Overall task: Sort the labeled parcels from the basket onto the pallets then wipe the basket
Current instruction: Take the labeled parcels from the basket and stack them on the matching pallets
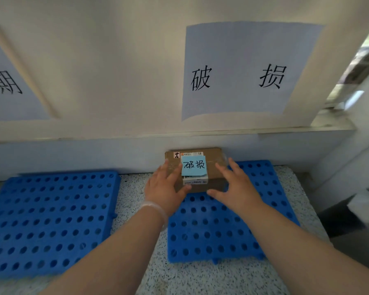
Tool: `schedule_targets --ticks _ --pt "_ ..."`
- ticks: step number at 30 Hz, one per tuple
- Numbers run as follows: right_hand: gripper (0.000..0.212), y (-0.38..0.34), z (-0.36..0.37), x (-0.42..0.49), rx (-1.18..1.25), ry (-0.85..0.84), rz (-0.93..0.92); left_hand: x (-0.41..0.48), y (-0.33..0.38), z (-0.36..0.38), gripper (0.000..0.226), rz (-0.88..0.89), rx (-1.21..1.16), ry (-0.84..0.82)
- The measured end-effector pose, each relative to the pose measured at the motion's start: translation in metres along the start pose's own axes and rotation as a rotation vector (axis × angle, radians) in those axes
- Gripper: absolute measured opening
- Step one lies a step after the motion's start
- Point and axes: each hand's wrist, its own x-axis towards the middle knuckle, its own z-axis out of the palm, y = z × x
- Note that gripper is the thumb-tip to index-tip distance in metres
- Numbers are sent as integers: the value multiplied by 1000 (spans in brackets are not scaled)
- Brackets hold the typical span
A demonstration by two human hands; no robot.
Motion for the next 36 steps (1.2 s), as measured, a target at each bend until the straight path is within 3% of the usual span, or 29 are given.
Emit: schedule_targets --ticks 5,11,24,32,36 --pt "96 -8 -10 -65 -202 14 -44 -41 20 -18 78 192 149 -9" --pt "103 -4 -23 -161 -306 85 48 -109 61 -23 82 381 249 0" --pt "104 56 -40 -414 -294 352 442 -275 199 27 85 895 240 -106" --pt "98 92 -78 -547 -261 540 566 -381 299 42 86 1190 189 -28" --pt "99 118 -92 -612 -246 554 629 -439 345 59 85 1270 172 -33"
